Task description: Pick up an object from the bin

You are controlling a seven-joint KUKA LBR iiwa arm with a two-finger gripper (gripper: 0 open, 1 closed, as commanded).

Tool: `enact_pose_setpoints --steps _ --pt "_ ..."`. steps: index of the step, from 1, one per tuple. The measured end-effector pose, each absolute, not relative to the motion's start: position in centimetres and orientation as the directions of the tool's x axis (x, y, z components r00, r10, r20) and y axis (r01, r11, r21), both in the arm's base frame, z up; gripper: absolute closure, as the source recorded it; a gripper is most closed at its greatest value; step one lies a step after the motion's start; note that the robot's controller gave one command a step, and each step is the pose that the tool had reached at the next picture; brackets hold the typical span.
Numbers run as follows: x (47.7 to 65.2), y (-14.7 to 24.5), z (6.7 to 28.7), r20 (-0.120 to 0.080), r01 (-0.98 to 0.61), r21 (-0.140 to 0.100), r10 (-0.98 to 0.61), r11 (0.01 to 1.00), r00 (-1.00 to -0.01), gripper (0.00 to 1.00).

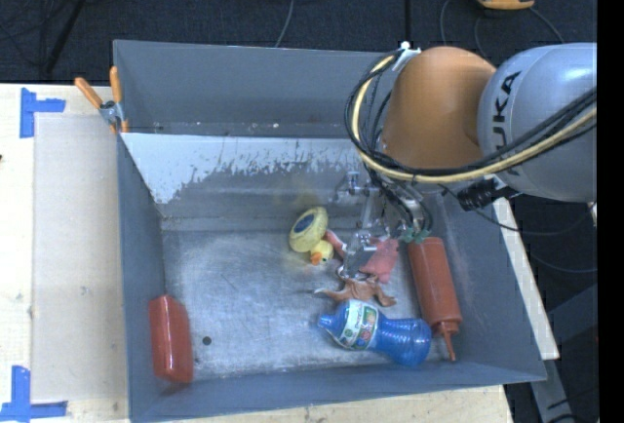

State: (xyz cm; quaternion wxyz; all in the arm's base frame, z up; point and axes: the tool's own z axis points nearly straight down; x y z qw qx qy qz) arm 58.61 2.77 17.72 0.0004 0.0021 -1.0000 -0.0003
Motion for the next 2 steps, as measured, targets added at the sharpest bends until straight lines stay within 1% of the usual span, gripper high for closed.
enact_pose_setpoints --steps 1,2 --pt "55.6 -0.9 11.8 -0.004 0.007 0.001 0.007 1.000 -1.000 0.00" --pt "55.9 -3.0 9.9 0.007 0.003 0.000 0.003 1.000 -1.000 0.00"
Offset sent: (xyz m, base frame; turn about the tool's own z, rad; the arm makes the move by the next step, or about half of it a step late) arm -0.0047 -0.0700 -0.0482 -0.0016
